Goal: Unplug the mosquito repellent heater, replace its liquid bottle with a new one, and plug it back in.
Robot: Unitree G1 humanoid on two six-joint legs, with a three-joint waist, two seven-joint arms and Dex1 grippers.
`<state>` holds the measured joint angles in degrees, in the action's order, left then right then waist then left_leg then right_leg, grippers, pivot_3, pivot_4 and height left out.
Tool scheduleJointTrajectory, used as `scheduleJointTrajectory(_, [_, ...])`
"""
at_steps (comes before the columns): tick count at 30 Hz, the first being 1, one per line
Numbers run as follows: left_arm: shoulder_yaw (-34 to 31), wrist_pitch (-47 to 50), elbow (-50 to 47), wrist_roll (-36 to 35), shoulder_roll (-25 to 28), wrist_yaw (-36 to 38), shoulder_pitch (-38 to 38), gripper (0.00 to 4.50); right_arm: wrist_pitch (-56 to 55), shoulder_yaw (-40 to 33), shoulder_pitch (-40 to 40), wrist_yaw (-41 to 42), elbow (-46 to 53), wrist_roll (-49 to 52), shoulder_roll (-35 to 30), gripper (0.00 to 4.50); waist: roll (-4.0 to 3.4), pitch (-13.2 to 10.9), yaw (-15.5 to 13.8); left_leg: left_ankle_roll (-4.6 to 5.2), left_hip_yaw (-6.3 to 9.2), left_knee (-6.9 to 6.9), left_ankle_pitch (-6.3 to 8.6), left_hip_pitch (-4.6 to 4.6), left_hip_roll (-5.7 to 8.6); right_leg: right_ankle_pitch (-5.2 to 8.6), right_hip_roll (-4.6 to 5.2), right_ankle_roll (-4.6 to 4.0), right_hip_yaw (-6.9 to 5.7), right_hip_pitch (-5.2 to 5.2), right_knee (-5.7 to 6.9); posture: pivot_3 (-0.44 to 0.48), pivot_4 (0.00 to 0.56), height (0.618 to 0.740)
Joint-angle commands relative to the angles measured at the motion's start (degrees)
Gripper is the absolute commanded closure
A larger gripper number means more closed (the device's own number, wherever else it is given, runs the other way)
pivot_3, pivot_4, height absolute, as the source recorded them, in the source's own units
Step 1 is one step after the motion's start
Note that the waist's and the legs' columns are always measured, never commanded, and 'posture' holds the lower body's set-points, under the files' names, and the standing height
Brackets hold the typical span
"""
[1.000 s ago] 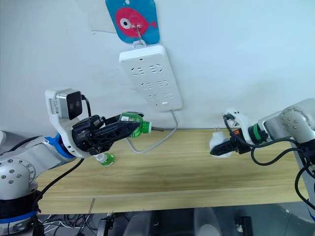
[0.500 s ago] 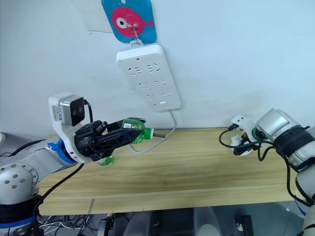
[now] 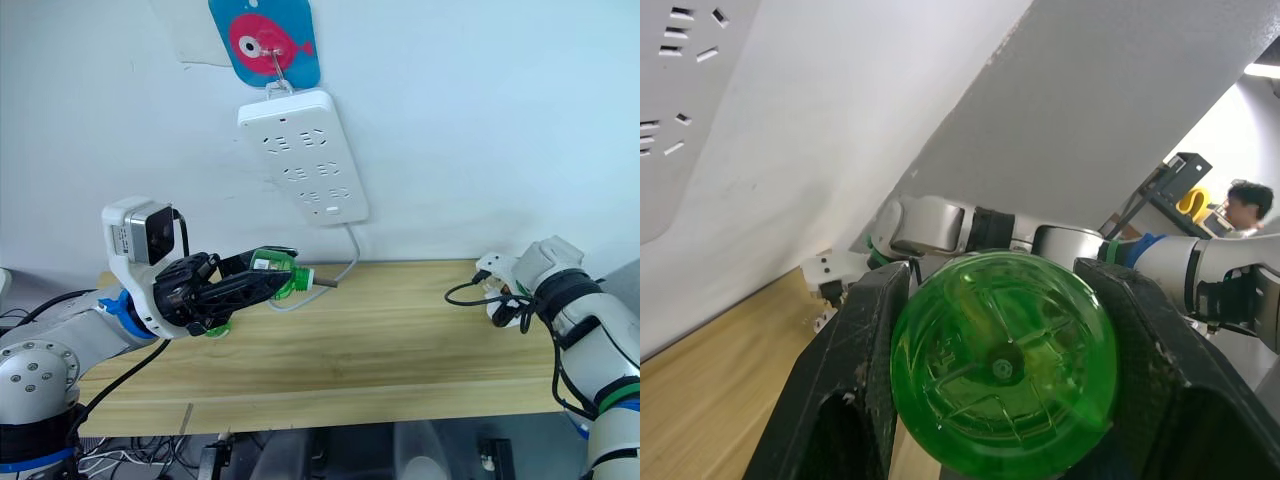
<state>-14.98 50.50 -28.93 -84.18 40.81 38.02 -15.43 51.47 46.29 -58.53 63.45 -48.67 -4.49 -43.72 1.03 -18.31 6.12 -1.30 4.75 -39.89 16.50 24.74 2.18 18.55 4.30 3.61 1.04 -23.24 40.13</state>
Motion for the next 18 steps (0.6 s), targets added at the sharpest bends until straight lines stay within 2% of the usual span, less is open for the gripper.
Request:
scheduleJointTrajectory(1, [-1.0, -1.0, -2.3, -1.0, 0.4, 0.1, 0.1, 2.19, -1.2, -2.7, 0.3, -0.1, -2.7, -2.7, 0.7, 1.3, 0.0, 0.0, 0.0, 0.0, 0.0, 0.0, 0.0, 0.0, 0.0, 0.0, 0.0, 0.0, 0.0, 0.0, 0.0, -0.099, 0.353, 0.74])
scheduleJointTrajectory(11, [-1.1, -0.9, -2.3, -1.2, 1.0, 0.0, 0.1, 2.19, -3.3, -6.9, 0.6, 1.0, -7.0, -8.2, 2.9, 1.3, 0.01, 0.0, -0.2, 0.0, 0.01, -0.06, 0.0, 0.0, 0.0, -0.03, -0.01, 0.02, -0.01, 0.05, 0.0, -0.095, 0.358, 0.74])
scheduleJointTrajectory(12, [-1.1, -0.9, -2.3, -1.2, 1.1, 0.1, 0.1, 2.19, -3.4, -7.2, 0.7, 1.3, -7.0, -8.6, 3.0, 0.71, 0.01, 0.0, -0.2, 0.0, 0.0, -0.06, 0.0, 0.0, 0.0, -0.03, -0.01, 0.02, -0.01, 0.05, 0.01, -0.096, 0.358, 0.74])
scheduleJointTrajectory(14, [-1.2, -0.8, -2.3, -1.2, 1.1, 0.1, 0.0, 2.19, -3.8, -7.8, 0.8, 1.3, -7.1, -9.5, 3.1, 0.14, 0.01, 0.0, -0.2, 0.0, 0.01, -0.06, 0.0, -0.01, 0.0, -0.03, -0.01, 0.02, -0.01, 0.05, 0.01, -0.098, 0.357, 0.74])
scheduleJointTrajectory(18, [-1.0, -0.8, -2.1, -1.0, 1.2, 0.4, -0.2, 2.19, -4.0, -9.1, 0.8, 1.6, -7.4, -10.9, 3.5, 0.02, 0.01, 0.0, -0.1, 0.0, 0.0, -0.06, 0.0, -0.01, 0.0, -0.03, -0.01, 0.02, 0.0, 0.05, 0.01, -0.103, 0.356, 0.74])
